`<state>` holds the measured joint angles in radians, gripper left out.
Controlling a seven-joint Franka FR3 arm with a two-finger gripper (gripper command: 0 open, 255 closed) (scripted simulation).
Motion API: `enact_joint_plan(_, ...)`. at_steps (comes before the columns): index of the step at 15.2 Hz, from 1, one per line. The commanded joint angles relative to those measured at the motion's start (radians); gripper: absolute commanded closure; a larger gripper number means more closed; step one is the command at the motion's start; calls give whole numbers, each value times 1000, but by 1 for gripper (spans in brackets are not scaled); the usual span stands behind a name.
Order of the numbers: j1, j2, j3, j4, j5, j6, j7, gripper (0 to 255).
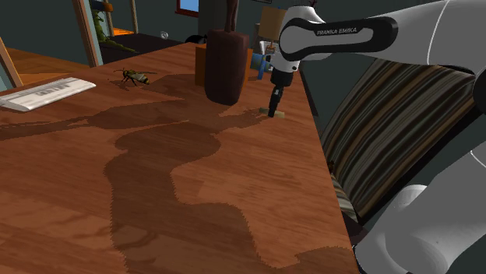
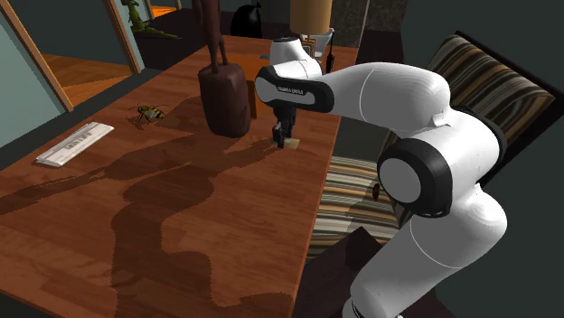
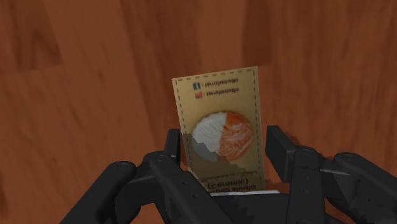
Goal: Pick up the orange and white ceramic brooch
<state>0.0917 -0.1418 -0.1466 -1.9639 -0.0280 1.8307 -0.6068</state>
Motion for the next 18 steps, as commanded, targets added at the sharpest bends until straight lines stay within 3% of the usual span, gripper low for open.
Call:
enact_joint_plan(1, 0, 2, -1, -4, -1, 4, 0, 255)
enact_joint_plan(9, -1, 1, 0, -5, -1, 5, 0, 255)
enact_joint_plan(18, 0, 3, 1, 118, 0, -116, -1, 255)
